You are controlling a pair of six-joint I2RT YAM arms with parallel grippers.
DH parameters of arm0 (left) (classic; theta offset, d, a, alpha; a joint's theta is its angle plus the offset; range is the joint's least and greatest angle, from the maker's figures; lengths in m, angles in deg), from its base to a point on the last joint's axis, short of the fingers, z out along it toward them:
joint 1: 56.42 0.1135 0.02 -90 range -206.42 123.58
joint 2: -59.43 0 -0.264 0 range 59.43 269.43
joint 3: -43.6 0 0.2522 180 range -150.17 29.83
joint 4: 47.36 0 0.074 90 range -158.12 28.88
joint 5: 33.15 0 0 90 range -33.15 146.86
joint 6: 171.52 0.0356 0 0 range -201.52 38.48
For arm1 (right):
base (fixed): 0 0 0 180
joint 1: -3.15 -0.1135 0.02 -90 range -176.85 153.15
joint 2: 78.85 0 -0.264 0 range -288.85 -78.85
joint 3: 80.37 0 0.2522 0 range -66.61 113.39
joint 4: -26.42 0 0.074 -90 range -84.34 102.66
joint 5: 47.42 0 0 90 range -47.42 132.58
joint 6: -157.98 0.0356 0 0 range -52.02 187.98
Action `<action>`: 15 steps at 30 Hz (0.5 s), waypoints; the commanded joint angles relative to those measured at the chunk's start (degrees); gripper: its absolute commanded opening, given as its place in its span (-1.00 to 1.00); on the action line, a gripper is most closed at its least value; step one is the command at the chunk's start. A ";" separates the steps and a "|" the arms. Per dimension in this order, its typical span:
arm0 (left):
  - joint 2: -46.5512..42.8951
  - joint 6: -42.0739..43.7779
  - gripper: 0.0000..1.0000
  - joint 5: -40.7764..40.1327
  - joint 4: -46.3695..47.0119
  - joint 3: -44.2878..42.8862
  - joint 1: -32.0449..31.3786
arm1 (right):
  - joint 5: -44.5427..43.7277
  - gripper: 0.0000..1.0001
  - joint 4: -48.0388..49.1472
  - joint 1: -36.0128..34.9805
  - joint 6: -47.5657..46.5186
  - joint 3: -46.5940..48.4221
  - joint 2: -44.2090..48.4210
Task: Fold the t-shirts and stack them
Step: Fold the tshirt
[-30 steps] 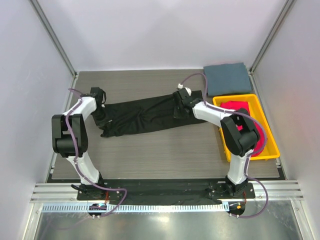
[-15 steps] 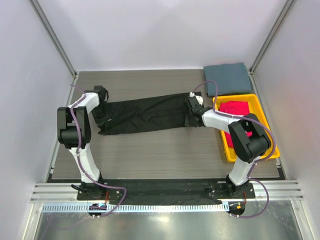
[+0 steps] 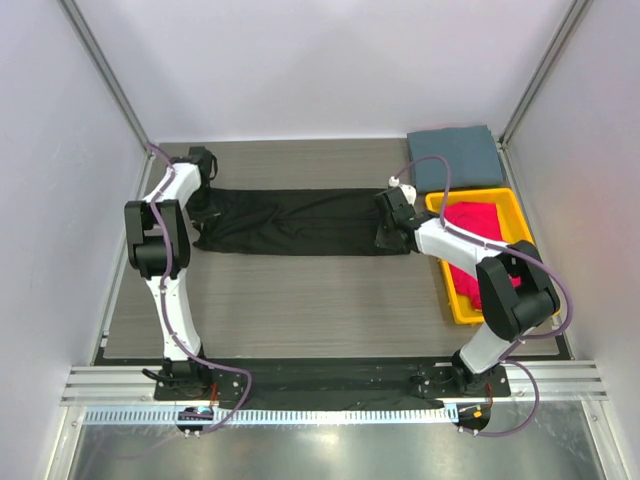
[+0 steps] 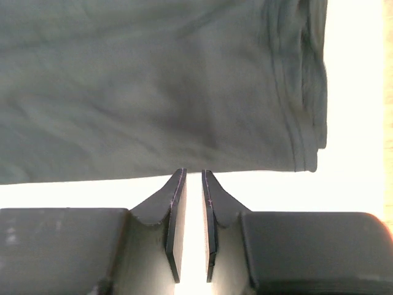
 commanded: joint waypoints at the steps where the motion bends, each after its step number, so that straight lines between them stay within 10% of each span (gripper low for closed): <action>1: -1.24 1.89 -0.50 -3.67 -2.54 -5.92 0.44 | -1.86 -0.57 -1.23 2.41 -0.96 4.75 0.95; 15: -5.73 1.02 -0.44 12.93 4.92 0.30 -0.80 | -5.56 -0.57 0.08 5.93 -4.74 2.83 -8.37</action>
